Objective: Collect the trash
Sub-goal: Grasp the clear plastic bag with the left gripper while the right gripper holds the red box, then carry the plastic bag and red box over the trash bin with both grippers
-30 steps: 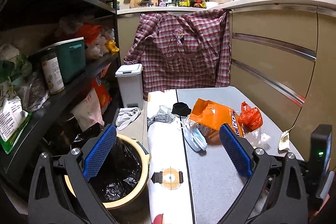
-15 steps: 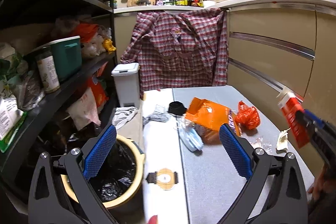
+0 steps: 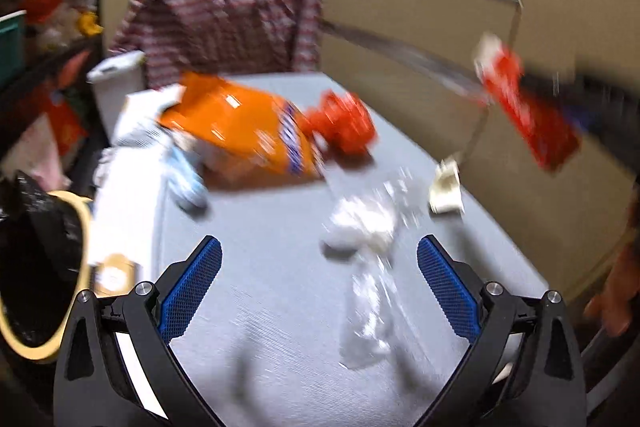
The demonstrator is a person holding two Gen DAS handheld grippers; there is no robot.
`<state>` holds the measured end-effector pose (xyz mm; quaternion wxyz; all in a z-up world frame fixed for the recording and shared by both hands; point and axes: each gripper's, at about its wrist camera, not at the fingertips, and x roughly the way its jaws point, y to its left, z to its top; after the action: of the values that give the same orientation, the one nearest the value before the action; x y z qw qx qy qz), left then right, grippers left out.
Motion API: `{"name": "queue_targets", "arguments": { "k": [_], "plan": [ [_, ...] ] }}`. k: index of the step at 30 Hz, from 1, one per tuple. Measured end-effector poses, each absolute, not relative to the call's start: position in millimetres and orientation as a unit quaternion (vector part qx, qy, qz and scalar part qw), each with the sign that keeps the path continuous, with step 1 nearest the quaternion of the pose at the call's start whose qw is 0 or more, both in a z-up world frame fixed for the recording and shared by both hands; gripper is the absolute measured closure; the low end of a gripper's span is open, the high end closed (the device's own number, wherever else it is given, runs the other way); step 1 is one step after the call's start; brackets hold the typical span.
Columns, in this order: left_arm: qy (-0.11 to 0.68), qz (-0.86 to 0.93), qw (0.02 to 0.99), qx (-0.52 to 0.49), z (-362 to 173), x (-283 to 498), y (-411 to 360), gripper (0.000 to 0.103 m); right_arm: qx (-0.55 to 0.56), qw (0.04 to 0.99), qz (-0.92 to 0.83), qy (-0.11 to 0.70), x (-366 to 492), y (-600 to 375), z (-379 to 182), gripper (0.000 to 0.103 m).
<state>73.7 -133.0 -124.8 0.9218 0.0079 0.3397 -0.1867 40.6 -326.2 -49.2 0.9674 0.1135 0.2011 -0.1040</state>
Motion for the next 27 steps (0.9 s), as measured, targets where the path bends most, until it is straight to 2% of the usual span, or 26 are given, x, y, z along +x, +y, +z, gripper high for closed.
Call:
{"name": "queue_targets", "arguments": {
  "k": [6, 8, 9, 10, 12, 17, 27],
  "plan": [
    [0.4, -0.216, 0.891, 0.018, -161, 81, -151, 0.032, 0.131, 0.962, -0.117, 0.208, 43, -339, -55, 0.077],
    [0.408, -0.224, 0.885, 0.007, -166, 86, -151, 0.052, 0.131, 0.962, -0.12, 0.209, 44, -339, -56, 0.077],
    [0.413, -0.227, 0.882, 0.006, -170, 89, -153, 0.079, 0.131, 0.962, -0.121, 0.209, 44, -340, -56, 0.077],
    [0.42, -0.235, 0.877, 0.006, -172, 91, -154, 0.097, 0.131, 0.961, -0.122, 0.209, 44, -341, -56, 0.077],
    [0.419, -0.235, 0.877, 0.001, -170, 92, -149, 0.101, 0.134, 0.961, -0.123, 0.209, 43, -342, -56, 0.077],
    [0.403, -0.216, 0.889, -0.011, -151, 98, -132, 0.102, 0.137, 0.961, -0.125, 0.205, 42, -342, -56, 0.077],
    [0.326, -0.123, 0.937, -0.029, -73, 91, -69, 0.102, 0.128, 0.966, -0.087, 0.206, 43, -320, -54, 0.077]
  ]
}}
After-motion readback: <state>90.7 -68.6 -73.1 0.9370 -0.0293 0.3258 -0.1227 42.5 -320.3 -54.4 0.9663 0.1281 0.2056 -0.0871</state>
